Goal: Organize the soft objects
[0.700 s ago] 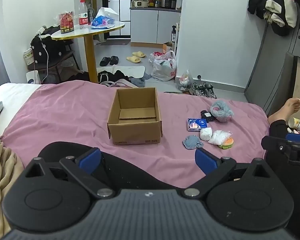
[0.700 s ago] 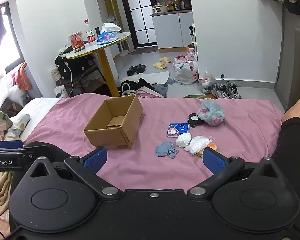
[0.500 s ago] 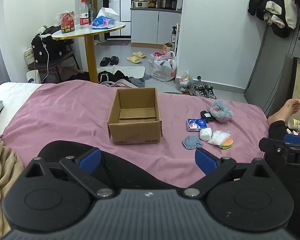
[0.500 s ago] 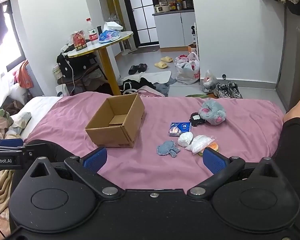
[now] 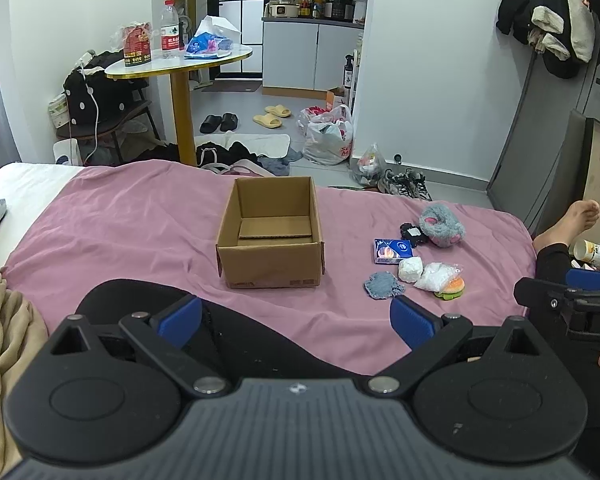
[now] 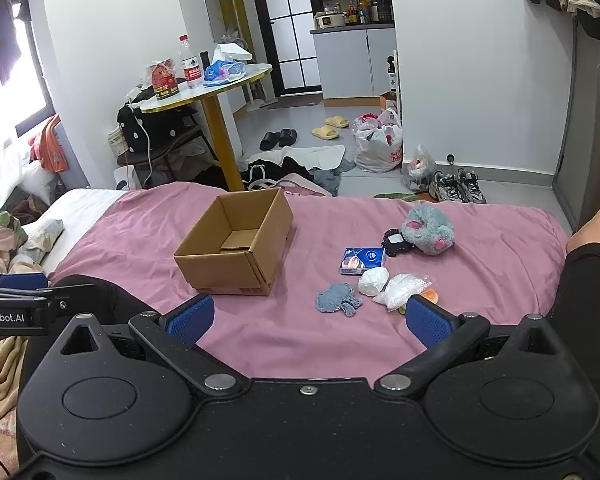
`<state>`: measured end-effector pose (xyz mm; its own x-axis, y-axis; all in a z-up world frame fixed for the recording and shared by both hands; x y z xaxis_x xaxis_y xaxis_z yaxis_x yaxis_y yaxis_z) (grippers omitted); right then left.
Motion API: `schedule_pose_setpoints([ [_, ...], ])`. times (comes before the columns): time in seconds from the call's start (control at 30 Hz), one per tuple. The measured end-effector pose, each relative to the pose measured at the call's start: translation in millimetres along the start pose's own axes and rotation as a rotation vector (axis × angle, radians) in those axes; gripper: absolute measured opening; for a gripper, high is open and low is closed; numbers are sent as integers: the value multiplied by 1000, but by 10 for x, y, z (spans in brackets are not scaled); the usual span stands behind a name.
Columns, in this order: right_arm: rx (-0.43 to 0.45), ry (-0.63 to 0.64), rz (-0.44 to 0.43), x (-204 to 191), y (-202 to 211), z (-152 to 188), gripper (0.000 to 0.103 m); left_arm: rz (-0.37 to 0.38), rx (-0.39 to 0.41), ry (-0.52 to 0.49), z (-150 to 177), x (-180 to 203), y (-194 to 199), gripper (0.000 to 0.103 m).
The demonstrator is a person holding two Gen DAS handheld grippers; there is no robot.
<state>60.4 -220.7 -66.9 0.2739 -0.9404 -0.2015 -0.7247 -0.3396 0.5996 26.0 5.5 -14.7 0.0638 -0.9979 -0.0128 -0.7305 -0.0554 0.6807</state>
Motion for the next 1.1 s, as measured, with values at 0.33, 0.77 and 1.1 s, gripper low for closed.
schedule_pose_setpoints([
  [0.33, -1, 5, -2, -12, -7, 10, 103, -3, 0, 5, 22, -21, -5, 100],
  [0.77, 3, 1, 1, -5, -4, 31, 103, -5, 0, 9, 22, -34, 4, 100],
  [1.1, -1, -1, -3, -13, -5, 30, 103, -5, 0, 11, 23, -38, 15, 100],
])
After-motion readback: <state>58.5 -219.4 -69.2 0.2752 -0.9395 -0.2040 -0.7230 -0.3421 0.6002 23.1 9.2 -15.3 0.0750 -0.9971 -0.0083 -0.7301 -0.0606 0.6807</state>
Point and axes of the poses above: each gripper's, at about its wrist camera, not at the fingertips, and y roughly against the way its jaws point, x to its right, z to its underside, the point moved 5 cm from there along -y, roughly the way its jaws point, and after that the axes turned 4 degrees about -z, right-handed, at the moved point
